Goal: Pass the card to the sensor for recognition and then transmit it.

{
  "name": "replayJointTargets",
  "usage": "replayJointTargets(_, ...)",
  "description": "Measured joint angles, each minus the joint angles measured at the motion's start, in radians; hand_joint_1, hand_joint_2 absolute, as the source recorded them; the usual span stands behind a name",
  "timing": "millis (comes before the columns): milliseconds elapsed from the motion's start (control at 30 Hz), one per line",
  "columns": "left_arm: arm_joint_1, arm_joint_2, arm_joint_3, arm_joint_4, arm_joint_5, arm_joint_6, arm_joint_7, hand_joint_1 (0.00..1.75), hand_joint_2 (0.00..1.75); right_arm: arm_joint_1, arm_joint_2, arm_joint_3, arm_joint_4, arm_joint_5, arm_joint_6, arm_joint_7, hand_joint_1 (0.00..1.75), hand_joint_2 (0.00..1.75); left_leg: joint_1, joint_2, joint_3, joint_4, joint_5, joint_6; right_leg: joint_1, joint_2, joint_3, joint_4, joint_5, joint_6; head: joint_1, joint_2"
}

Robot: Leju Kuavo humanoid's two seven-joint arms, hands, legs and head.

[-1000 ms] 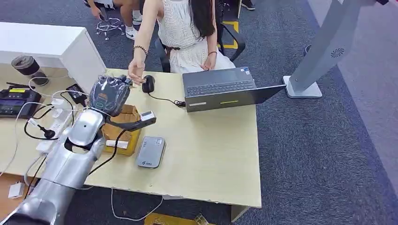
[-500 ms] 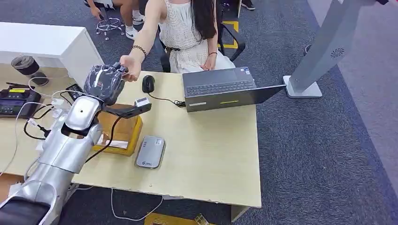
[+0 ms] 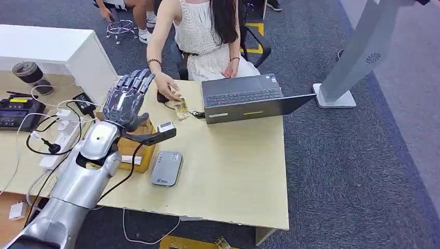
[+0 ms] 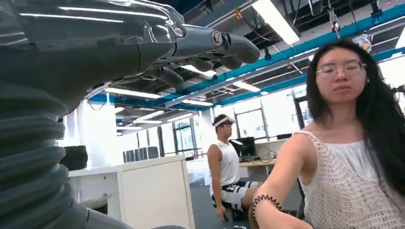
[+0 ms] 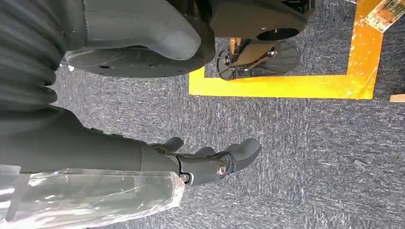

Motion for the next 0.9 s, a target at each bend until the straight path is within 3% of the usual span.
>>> replayJointTargets(233, 0.011, -0.002, 0.0, -0.025, 0.01, 0.001, -0.004, 0.0, 1.75, 0.0, 0.0, 0.0, 0.0, -0.003, 0.0, 0.0, 0.0, 1.75, 0.0, 0.0, 0.0, 0.0, 0.0, 0.0, 0.0, 0.0, 0.0, 0.0, 0.0, 0.0, 0.0, 0.0)
replayJointTargets(333, 0.063, 0.0, 0.0, -0.081, 0.048, 0.01, -0.032, 0.0, 1.75, 0.0, 0.0, -0.004, 0.0, -0.025, -0.012, -0.003, 0.0, 1.75, 0.0, 0.001, 0.0, 0.0, 0.0, 0.0, 0.0, 0.001, 0.001, 0.001, 0.0, 0.0, 0.0, 0.0)
replayJointTargets(433, 0.193, 0.007, 0.0, -0.204, 0.084, 0.011, -0.048, 0.0, 1.75, 0.001, 0.0, -0.02, 0.0, -0.052, -0.024, -0.012, 0.0, 1.75, 0.0, 0.002, 0.0, -0.001, -0.001, 0.0, 0.0, 0.002, 0.001, 0.0, -0.001, 0.0, 0.001, 0.0)
replayJointTargets(567, 0.441, 0.042, 0.0, -0.379, 0.087, 0.05, -0.051, 0.0, 1.75, 0.003, 0.0, -0.047, 0.0, -0.081, -0.039, -0.023, 0.0, 1.75, 0.0, 0.004, 0.001, -0.001, -0.005, 0.0, 0.0, 0.004, 0.0, 0.0, -0.004, -0.001, 0.0, 0.0)
replayJointTargets(733, 0.7, 0.089, 0.034, -0.519, 0.097, 0.067, -0.025, 0.0, 1.75, 0.005, 0.001, -0.079, 0.0, -0.101, -0.055, -0.032, 0.0, 1.75, 0.0, 0.004, 0.001, -0.001, -0.007, -0.001, 0.0, 0.004, -0.001, 0.0, -0.007, -0.001, 0.001, 0.0)
replayJointTargets(900, 0.786, 0.101, 0.103, -0.537, 0.117, 0.066, -0.013, 0.0, 1.75, 0.004, 0.001, -0.094, 0.0, -0.102, -0.056, -0.034, 0.0, 1.75, 0.001, 0.0, 0.001, -0.001, -0.006, -0.001, 0.0, -0.001, 0.001, 0.0, -0.007, 0.0, 0.001, 0.0)
